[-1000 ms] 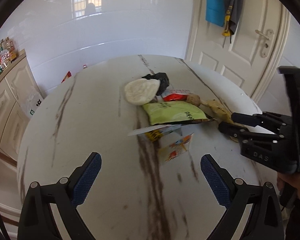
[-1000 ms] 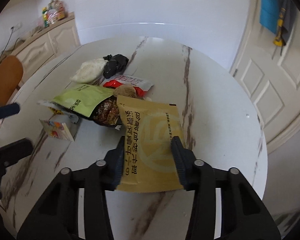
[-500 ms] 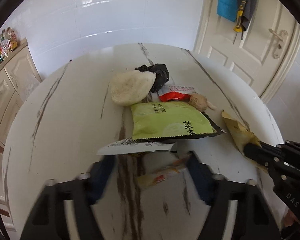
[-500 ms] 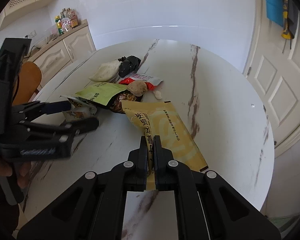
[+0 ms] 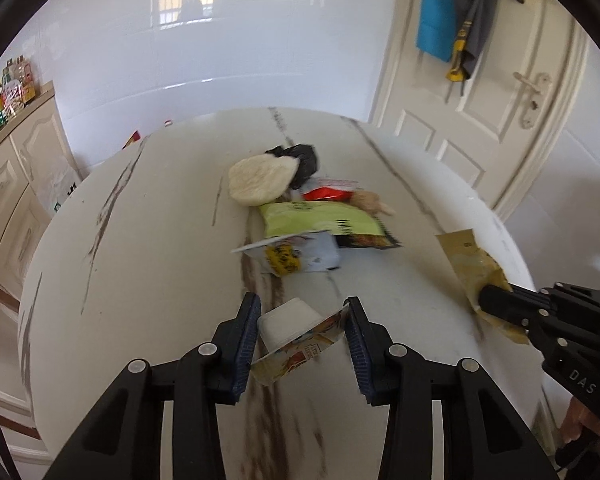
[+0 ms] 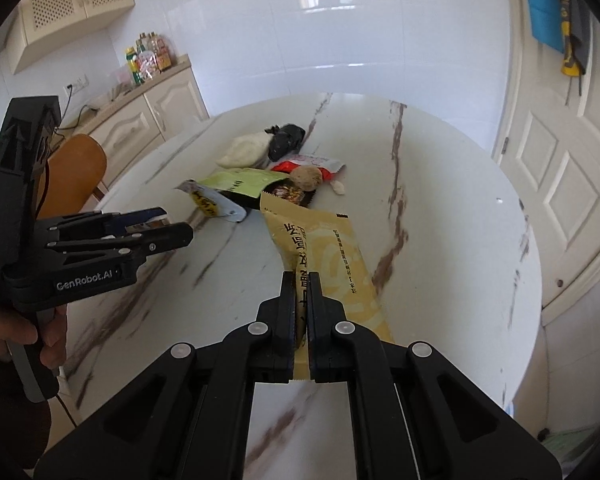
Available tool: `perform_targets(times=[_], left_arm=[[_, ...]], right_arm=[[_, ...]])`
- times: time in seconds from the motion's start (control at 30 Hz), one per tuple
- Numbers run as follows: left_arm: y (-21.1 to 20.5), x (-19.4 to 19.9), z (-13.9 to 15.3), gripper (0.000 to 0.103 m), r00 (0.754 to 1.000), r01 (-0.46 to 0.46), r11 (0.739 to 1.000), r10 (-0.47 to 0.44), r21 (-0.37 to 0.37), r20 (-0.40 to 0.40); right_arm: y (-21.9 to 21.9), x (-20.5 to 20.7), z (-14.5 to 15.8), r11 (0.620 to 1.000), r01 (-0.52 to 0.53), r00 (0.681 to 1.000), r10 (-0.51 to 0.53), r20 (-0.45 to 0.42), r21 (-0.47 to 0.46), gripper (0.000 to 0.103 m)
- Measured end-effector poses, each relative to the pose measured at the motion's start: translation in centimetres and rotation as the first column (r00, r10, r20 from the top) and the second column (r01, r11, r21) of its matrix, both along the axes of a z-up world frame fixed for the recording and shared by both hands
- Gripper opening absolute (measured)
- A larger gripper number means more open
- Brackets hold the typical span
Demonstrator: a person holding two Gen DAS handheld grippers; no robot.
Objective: Collect trash
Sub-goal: 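Grasp the yellow paper bag with the right gripper while the left grasps the white packet, then carry both items over the blue bucket and open both grippers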
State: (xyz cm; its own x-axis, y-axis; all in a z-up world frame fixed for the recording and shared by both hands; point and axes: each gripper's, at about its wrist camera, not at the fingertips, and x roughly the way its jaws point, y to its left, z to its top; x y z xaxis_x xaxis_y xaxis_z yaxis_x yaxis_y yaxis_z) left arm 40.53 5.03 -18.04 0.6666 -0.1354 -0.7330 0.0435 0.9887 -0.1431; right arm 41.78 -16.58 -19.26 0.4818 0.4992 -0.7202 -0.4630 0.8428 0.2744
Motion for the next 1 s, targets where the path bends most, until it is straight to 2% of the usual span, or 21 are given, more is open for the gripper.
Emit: perform_targets(times=[0.4, 0.6, 0.8, 1.0], left_arm=[[-6.9, -5.7, 4.0, 0.038, 0.985, 0.149, 0.989, -0.149, 0.007, 0.089], [-11.9, -7.2, 5.4, 0.038, 0.965, 0.235, 0.972, -0.236, 0.024, 0.111], [-19.1, -7.0, 5.0, 0.038, 0.935, 0.343, 0.938, -0.346, 0.043, 0.085], [-27.6, -4.8, 2.2, 0.038, 0.886, 0.462, 0.885, -0.463, 0.055, 0.014]], right_arm=[[-4.8, -5.2, 3.8, 0.996, 0.07, 0.996, -0.073, 0.06, 0.054, 0.005], [-10.3, -7.9, 4.6, 0.985, 0.158, 0.983, -0.163, 0.079, 0.071, 0.005], [-17.1, -10.3, 3.7, 0.96, 0.268, 0.96, -0.273, 0.065, 0.081, 0.005], [-24.9, -11.4, 0.1, 0.915, 0.395, 0.918, -0.396, -0.004, 0.079, 0.005]])
